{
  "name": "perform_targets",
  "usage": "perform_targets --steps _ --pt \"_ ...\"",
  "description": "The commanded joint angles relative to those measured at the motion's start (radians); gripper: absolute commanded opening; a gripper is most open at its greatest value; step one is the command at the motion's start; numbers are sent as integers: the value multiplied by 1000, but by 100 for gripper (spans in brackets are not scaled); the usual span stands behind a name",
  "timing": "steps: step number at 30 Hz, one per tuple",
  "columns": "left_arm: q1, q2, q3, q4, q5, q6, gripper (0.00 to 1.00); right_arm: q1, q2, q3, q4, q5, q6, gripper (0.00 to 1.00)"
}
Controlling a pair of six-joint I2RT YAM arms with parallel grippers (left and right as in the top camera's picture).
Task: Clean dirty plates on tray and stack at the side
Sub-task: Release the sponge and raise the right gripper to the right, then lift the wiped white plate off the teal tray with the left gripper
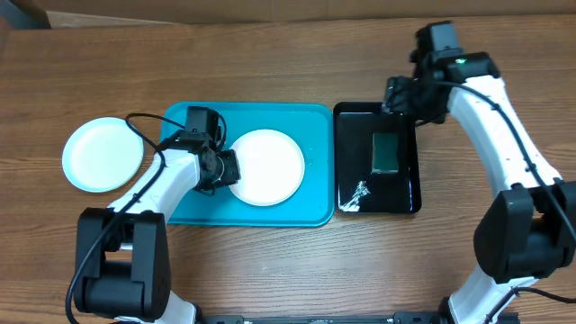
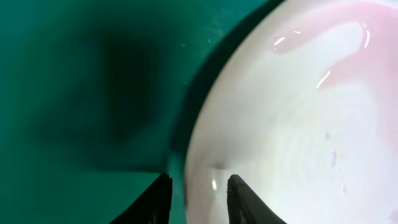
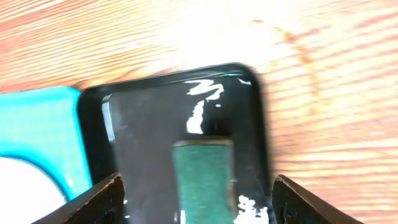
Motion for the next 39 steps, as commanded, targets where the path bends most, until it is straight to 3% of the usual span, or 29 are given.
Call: perform_targets --steps 1,3,4,5,6,7,14,23,39 --pt "-19 38 -6 6 -3 -7 31 -74 -6 14 -7 1 5 77" --pt "-20 59 -6 6 -7 -8 27 -117 -6 14 -14 1 5 78" --pt "-20 68 -6 5 -9 -7 20 -134 -6 14 -23 1 5 80" --pt "-20 81 -6 3 -11 -7 15 -153 -6 14 -36 1 4 86" --pt "-20 89 -6 1 -11 -7 6 -164 -6 14 -47 1 4 97" --pt "-20 98 -6 0 -11 -7 4 -179 -6 14 -60 1 4 100" --pt "-20 82 40 -34 -13 -3 4 -216 -6 14 -65 1 4 100" --pt "-14 51 283 -200 -55 24 4 -216 -6 14 -66 1 4 100" --pt "-32 51 561 -337 -92 27 4 -216 -6 14 -66 1 4 100"
